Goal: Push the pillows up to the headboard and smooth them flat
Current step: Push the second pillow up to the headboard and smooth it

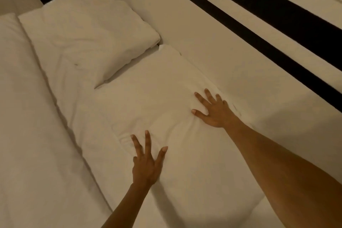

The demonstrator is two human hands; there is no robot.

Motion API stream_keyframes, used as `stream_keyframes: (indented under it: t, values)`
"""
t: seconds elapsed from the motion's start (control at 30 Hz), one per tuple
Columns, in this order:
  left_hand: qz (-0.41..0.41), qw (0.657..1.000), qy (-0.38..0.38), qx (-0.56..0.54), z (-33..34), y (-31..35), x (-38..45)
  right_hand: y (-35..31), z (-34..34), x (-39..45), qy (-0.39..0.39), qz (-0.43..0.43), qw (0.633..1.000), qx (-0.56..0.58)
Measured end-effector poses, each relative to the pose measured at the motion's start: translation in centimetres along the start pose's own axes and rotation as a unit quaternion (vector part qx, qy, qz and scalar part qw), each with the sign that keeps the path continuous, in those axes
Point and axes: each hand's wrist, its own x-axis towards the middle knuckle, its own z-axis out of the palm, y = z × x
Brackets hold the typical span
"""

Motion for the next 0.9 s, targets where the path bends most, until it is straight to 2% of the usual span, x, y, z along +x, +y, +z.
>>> stream_keyframes:
  t: [0.17,0.27,0.37,0.5,0.63,0.67,0.73,0.8,0.9]
  values:
    - [-0.003,1.000,-0.001,0.026,0.1,-0.6,-1.0,0.1,-0.7,0.4,0.016,-0.022,1.000,-0.015]
    - [-0.026,0.995,0.040,0.085,-0.4,-0.7,-0.3,-1.0,-1.8,1.1,0.052,-0.051,0.997,-0.020]
    - [-0.037,0.993,0.078,0.081,-2.3,0.6,1.9,-3.4,-3.2,2.5,0.084,-0.097,0.992,-0.003]
    - [0.021,0.990,0.120,0.068,-5.0,3.1,7.1,-7.1,-4.5,5.0,0.148,-0.149,0.977,0.025]
    - [0.082,0.975,0.190,0.075,-6.1,5.4,12.8,-10.3,-5.2,8.1,0.266,-0.173,0.947,0.053]
    - [0.100,0.971,0.199,0.082,-6.0,5.5,14.0,-10.6,-4.7,9.0,0.276,-0.169,0.944,0.066]
    - [0.135,0.969,0.180,0.101,-4.8,4.8,15.7,-10.4,-2.1,10.2,0.231,-0.151,0.959,0.069]
    - [0.148,0.972,0.139,0.120,-3.2,3.1,16.6,-9.5,1.2,10.9,0.169,-0.133,0.976,0.022]
    - [0.145,0.970,0.156,0.116,-2.7,1.4,17.5,-8.4,2.3,11.9,0.189,-0.129,0.973,0.015]
